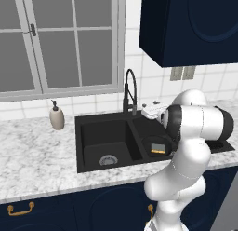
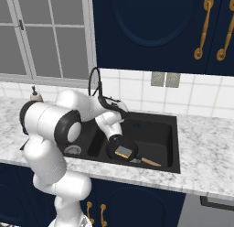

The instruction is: Pick the pan and sponge and place them into the sink. Then turn on the water.

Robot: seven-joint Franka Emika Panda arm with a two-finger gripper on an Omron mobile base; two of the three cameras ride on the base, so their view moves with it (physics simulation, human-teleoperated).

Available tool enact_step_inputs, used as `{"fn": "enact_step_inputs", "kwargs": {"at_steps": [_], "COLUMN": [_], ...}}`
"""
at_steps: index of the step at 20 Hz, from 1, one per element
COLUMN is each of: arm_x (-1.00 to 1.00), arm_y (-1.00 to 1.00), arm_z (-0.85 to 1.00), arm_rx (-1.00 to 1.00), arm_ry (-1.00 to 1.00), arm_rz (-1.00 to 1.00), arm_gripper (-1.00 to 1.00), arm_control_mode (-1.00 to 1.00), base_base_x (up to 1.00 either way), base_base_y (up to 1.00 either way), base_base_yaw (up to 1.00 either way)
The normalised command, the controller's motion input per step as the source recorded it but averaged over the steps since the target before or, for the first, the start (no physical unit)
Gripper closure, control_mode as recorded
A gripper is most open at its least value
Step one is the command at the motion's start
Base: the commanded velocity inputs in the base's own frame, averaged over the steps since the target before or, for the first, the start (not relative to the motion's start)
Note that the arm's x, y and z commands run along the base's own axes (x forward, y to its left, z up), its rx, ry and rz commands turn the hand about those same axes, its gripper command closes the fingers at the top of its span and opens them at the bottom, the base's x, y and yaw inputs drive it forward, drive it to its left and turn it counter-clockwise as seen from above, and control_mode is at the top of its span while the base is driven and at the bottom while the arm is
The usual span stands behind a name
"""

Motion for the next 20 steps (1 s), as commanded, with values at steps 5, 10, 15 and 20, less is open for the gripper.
{"fn": "enact_step_inputs", "kwargs": {"at_steps": [5,10,15,20], "arm_x": [0.37,0.38,0.41,0.35], "arm_y": [0.00,0.00,0.00,0.00], "arm_z": [-0.01,-0.13,-0.27,-0.31], "arm_rx": [0.01,0.00,0.00,-0.01], "arm_ry": [0.00,-0.01,-0.09,-0.09], "arm_rz": [0.00,0.00,0.00,0.00], "arm_gripper": [-1.00,-1.00,-1.00,-1.00], "arm_control_mode": [-1.00,-1.00,-1.00,-1.00], "base_base_x": [0.00,0.00,0.00,0.00], "base_base_y": [0.00,0.00,0.00,0.00], "base_base_yaw": [0.00,0.00,0.00,0.00]}}
